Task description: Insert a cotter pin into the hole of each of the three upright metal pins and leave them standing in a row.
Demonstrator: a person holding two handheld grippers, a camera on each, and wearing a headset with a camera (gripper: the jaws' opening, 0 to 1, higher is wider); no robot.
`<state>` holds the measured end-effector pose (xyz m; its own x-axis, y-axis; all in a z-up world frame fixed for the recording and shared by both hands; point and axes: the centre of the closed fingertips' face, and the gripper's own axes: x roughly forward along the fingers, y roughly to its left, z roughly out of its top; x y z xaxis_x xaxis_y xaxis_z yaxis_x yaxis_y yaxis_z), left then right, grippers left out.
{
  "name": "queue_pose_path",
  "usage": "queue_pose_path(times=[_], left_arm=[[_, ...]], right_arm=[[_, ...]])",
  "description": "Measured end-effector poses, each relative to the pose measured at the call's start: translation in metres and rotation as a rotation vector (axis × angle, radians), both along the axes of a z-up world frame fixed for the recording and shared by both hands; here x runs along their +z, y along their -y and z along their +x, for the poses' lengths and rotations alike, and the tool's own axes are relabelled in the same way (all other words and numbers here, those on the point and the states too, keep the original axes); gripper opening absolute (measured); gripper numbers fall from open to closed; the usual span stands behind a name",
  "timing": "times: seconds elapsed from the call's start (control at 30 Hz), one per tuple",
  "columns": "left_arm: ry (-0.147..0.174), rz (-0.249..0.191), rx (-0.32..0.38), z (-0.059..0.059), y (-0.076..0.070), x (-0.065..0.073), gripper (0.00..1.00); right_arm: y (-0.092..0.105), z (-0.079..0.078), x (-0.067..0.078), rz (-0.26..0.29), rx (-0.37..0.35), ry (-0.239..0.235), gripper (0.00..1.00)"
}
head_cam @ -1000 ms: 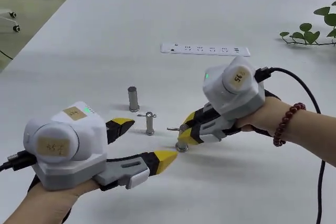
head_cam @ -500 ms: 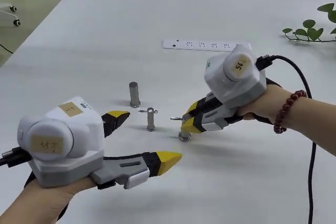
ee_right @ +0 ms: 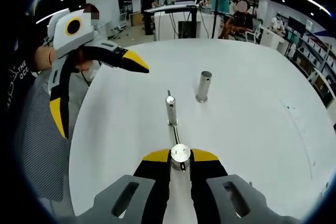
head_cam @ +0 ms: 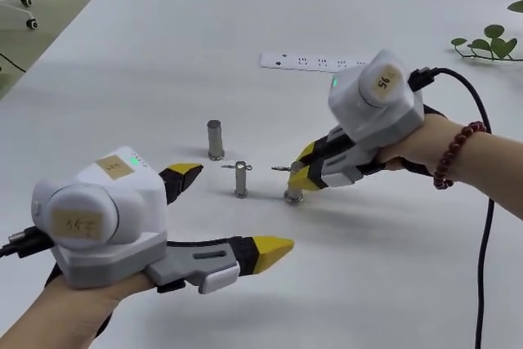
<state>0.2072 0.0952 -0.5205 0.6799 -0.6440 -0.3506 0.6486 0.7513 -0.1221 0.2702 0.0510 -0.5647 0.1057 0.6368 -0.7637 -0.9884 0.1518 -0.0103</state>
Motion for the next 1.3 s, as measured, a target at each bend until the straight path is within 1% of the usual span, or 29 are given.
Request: queue_pose_path(times=[0.13,0.23,0.33,0.43,0.77,0.83,0.97,1.07,1.17,1.23,1.3], left_arm=[[-0.012,0.001,-0.002,-0.001,0.001,-0.003,0.89],[-0.011,0.005,-0.005,-0.001,0.001,-0.004,0.90],[-0.012,0.005,-0.003,-0.001,0.000,-0.004,0.90],[-0.014,0.015,-0.004,-0.001,0.000,-0.005,0.89],[-0.008,0.019,-0.018,-0.002,0.003,-0.005,0.92],[-0.008,0.020,-0.017,-0.002,0.002,-0.006,0.92],[-0.016,0.022,-0.019,-0.002,0.002,-0.007,0.92],[-0.016,0.024,-0.021,-0.002,0.002,-0.008,0.93],[-0.017,0.024,-0.021,-0.002,0.002,-0.008,0.93],[-0.017,0.026,-0.020,-0.002,0.002,-0.008,0.94],[-0.013,0.024,-0.020,-0.001,0.002,-0.007,0.95]], right_arm=[[0.000,0.000,-0.002,-0.006,0.006,-0.006,0.08],[0.001,-0.001,-0.004,-0.012,0.013,-0.012,0.08],[0.000,-0.001,-0.003,-0.005,0.017,-0.016,0.08],[0.000,0.000,-0.003,0.006,0.008,-0.029,0.08],[0.000,0.000,-0.003,0.010,0.017,-0.023,0.09],[0.000,0.000,-0.003,0.017,0.011,-0.031,0.09],[0.000,0.000,-0.002,0.024,0.012,-0.029,0.09],[-0.002,0.000,0.000,0.039,0.005,-0.029,0.09],[0.000,-0.002,0.003,0.049,0.005,-0.030,0.13],[-0.001,-0.002,0.006,0.057,0.007,-0.021,0.18],[-0.002,-0.003,0.007,0.065,-0.005,-0.034,0.20]])
